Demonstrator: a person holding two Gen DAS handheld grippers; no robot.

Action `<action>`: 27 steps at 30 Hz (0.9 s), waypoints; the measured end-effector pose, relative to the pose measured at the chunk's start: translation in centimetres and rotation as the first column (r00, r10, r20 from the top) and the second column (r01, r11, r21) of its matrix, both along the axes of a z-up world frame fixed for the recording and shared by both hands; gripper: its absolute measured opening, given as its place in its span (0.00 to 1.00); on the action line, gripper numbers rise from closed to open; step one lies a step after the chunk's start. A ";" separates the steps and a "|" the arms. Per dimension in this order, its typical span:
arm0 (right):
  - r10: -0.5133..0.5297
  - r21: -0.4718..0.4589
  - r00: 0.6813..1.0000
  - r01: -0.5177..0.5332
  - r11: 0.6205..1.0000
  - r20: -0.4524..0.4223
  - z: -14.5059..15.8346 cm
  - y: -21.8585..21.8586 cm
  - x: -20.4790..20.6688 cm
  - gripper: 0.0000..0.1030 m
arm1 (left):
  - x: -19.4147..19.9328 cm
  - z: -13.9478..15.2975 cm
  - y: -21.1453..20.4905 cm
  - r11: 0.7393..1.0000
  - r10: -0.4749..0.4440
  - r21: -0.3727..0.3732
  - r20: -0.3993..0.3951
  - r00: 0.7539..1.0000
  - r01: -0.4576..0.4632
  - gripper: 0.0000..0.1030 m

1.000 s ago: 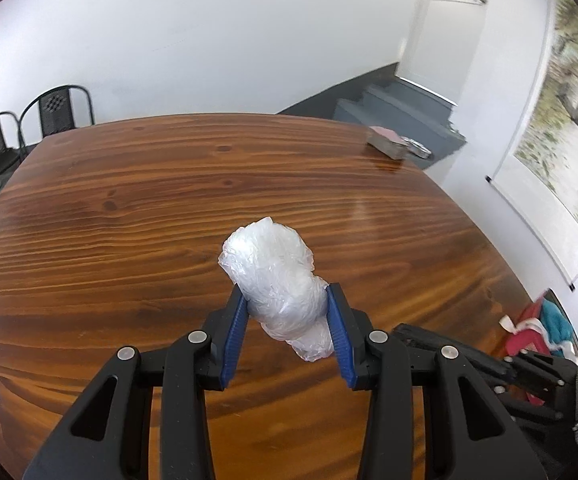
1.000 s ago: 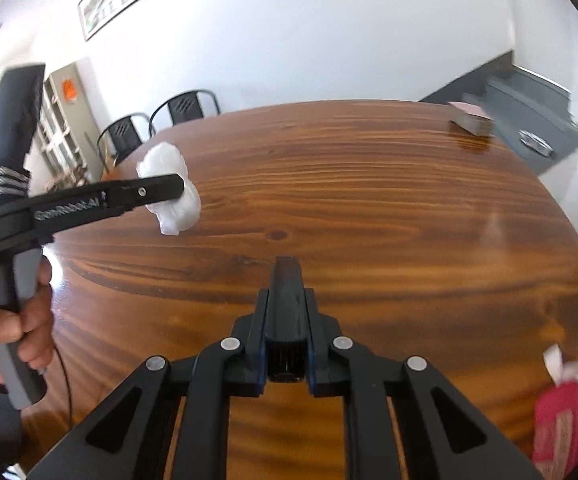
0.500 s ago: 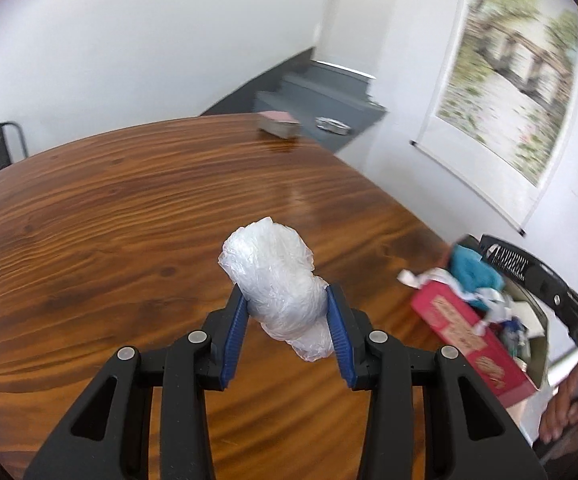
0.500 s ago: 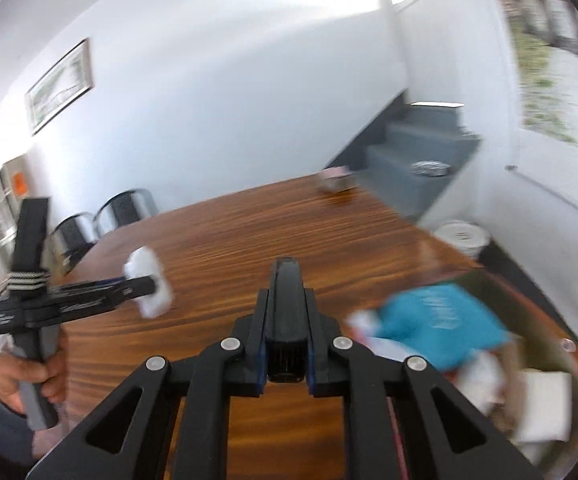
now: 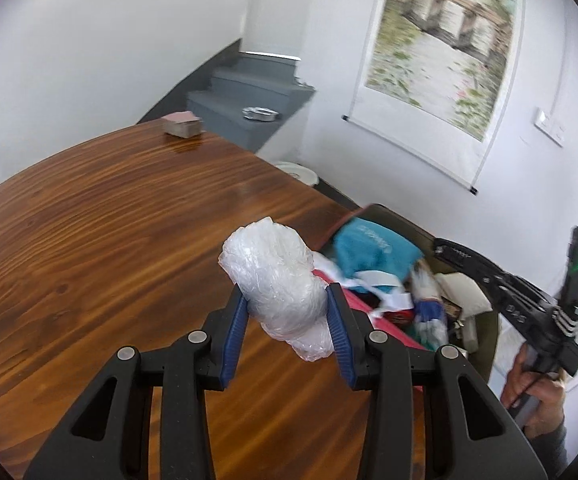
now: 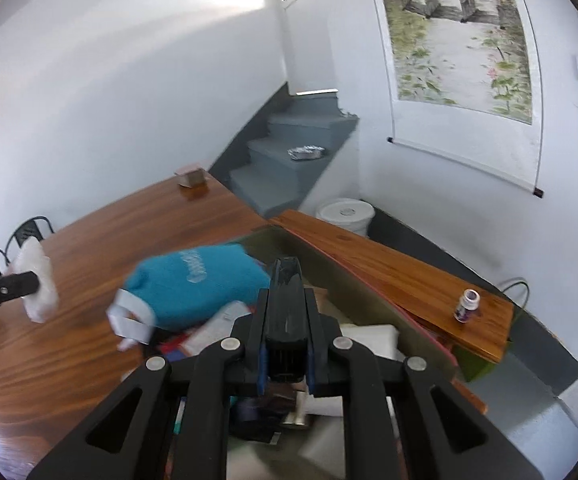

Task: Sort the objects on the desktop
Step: 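Carry both items over the red tin box and release them inside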

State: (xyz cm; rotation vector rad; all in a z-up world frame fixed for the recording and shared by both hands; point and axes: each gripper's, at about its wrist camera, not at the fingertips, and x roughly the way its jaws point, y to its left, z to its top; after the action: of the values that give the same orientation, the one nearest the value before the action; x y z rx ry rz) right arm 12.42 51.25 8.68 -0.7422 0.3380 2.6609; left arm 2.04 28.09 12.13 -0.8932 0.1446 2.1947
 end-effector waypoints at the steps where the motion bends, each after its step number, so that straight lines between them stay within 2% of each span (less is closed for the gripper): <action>1: -0.006 -0.006 1.000 0.006 1.000 0.008 -0.3 0.6 -0.4 0.15 | 0.4 0.0 0.6 1.000 -0.012 -0.003 -0.001 1.000 0.012 0.41; 11: 0.035 -0.065 0.996 -0.030 0.997 0.080 -3.0 2.2 -0.3 0.15 | 2.9 -0.6 5.0 0.993 -0.116 -0.016 0.019 0.993 0.117 0.41; 17: 0.051 -0.144 0.999 -0.052 0.988 -0.006 -2.5 3.1 2.1 0.20 | 4.8 -1.1 7.3 0.984 -0.178 -0.014 0.040 0.983 0.179 0.41; 21: 0.011 -0.110 0.998 -0.018 0.994 -0.066 -1.2 3.3 4.6 0.32 | 6.3 -1.0 9.1 0.972 -0.236 -0.004 0.037 0.971 0.237 0.41; 27: 0.000 -0.095 0.990 -0.013 0.995 -0.141 0.0 3.5 7.4 0.33 | 8.1 -1.7 12.2 0.952 -0.304 -0.018 0.044 0.952 0.305 0.41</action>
State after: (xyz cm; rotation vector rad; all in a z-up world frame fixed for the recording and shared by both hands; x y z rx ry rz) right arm 19.80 54.80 8.72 -0.5854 0.5042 2.7260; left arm 10.17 40.29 10.48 -0.8659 0.2717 1.8907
